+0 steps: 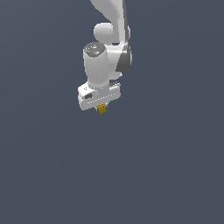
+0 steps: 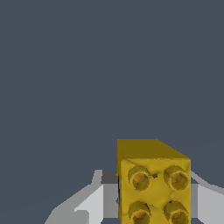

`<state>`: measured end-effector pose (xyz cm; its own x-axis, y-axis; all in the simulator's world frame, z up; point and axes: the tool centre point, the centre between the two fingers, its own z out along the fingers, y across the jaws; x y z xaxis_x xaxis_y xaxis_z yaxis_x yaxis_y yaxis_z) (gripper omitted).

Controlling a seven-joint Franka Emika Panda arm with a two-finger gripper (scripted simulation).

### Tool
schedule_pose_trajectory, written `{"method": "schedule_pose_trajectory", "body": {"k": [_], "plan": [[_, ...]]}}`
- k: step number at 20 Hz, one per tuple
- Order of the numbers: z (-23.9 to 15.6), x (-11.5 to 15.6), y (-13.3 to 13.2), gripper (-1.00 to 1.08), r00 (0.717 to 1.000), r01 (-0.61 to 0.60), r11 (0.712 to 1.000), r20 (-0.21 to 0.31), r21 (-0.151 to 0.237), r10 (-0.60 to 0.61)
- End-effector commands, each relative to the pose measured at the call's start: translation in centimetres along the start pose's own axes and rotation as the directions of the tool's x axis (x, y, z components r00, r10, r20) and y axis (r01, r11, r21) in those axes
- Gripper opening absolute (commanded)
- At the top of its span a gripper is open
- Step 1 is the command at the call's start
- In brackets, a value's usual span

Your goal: Pick up the object and move it to a goal position.

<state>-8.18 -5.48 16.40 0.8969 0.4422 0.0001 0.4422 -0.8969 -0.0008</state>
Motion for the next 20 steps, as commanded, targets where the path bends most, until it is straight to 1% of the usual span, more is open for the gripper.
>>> {"method": "schedule_pose_trajectory", "body": {"k": [1,7,12,16,20], "plan": [[-2.6,-1.4,1.3,-1.0,1.0,0.0,1.0,-0.001,0.001,0.0],[-8.4,-4.5,4.3,-1.0,1.0,0.0,1.0,-0.002,0.002,0.0],[-12.4,-6.7,6.6,-1.0,1.0,0.0,1.0,-0.002,0.002,0.0],[-14.9,-7.9,8.0,-1.0,1.0,0.0,1.0,-0.001,0.001,0.0],[-16.6,-8.7,9.0,-1.0,1.0,0.0,1.0,-0.001,0.0,0.0]]}}
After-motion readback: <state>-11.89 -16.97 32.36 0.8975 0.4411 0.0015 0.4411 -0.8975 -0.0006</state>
